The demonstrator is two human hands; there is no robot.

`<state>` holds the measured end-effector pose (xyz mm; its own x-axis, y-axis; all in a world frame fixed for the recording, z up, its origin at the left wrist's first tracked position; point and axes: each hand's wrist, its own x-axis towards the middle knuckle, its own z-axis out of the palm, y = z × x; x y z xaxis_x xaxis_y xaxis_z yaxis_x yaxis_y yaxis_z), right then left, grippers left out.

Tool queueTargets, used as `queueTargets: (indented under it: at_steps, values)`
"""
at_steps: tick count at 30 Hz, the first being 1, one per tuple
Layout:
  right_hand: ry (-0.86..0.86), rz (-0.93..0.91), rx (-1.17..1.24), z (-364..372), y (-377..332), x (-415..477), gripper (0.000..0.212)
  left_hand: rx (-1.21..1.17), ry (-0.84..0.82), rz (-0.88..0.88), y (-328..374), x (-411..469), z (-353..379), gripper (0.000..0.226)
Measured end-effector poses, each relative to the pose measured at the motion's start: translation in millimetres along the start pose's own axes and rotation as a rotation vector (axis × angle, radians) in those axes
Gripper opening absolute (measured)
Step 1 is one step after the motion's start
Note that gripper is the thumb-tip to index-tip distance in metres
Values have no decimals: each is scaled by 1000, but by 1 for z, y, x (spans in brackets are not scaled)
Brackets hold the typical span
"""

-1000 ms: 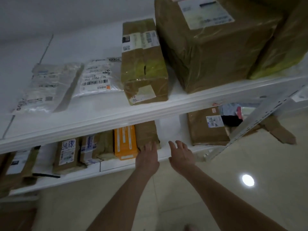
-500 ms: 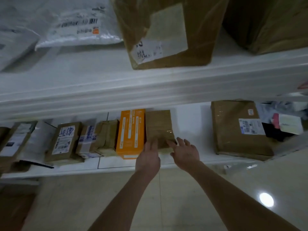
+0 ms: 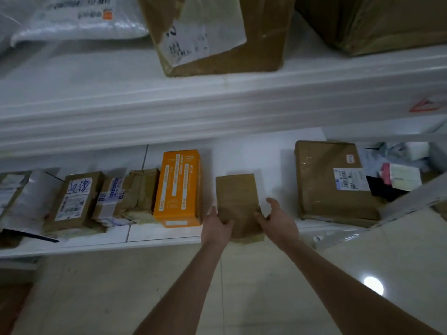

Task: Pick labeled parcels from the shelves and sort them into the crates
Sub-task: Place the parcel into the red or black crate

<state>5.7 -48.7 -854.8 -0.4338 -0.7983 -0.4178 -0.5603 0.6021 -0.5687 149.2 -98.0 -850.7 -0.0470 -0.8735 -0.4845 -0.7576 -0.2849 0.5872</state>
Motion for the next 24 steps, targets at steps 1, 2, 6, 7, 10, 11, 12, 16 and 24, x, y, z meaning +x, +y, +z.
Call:
queueTargets:
  at_steps: [1, 2, 6, 7, 10, 11, 12, 16, 24]
  values:
    - [-37, 13, 28, 0, 3, -1, 51, -46, -20, 4, -1, -3, 2, 56]
    - [-56, 23, 79, 0, 5, -3, 48, -120, -33, 8, -1, -9, 3, 54]
    - [-10, 108, 331, -8, 11, -16, 36, -377, -17, -6, 9, -30, -3, 51]
    - [-4, 133, 445, -13, 10, -21, 31, -429, -9, -3, 10, -33, -6, 47]
    - [-72, 263, 849, -36, -7, -42, 28, -481, 0, 28, 15, -40, -23, 34]
    - [-119, 314, 945, -43, -11, -47, 35, -484, 2, 37, 16, -42, -28, 30]
    - [-169, 355, 1008, -49, -13, -50, 43, -482, 4, 44, 19, -46, -34, 28]
    - [-309, 464, 1155, -59, -10, -56, 66, -500, 14, 42, 24, -57, -54, 31]
    - [-428, 384, 1112, -78, -16, -76, 58, -711, -124, -255, 37, -80, -88, 20]
